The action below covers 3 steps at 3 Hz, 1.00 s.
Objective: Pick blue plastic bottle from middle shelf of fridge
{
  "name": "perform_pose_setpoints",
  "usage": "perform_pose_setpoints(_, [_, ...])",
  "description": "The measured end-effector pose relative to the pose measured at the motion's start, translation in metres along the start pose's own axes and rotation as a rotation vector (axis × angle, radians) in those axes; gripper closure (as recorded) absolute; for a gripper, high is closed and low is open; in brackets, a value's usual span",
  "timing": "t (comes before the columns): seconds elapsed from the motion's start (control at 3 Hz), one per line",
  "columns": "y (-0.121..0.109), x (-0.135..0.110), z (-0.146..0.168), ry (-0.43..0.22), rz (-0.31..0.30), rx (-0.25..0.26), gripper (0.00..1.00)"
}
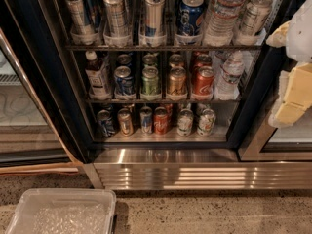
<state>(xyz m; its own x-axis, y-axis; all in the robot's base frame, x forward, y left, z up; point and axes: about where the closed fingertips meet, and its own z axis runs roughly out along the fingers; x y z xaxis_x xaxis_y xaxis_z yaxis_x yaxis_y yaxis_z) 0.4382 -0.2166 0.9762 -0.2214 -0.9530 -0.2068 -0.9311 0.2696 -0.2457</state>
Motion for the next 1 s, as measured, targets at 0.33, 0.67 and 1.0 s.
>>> perform_pose_setpoints(0.33, [0.0, 0.0, 0.0, 0.0, 0.0, 0.0, 0.0])
perform_pose_setpoints(0.67, [0.0, -0.006, 0.005, -0.032, -0.005, 0.015, 0.0])
perform_pose_setpoints(1.0, [0.003, -0.02, 0.021, -0.116, 0.001, 0.033, 0.0])
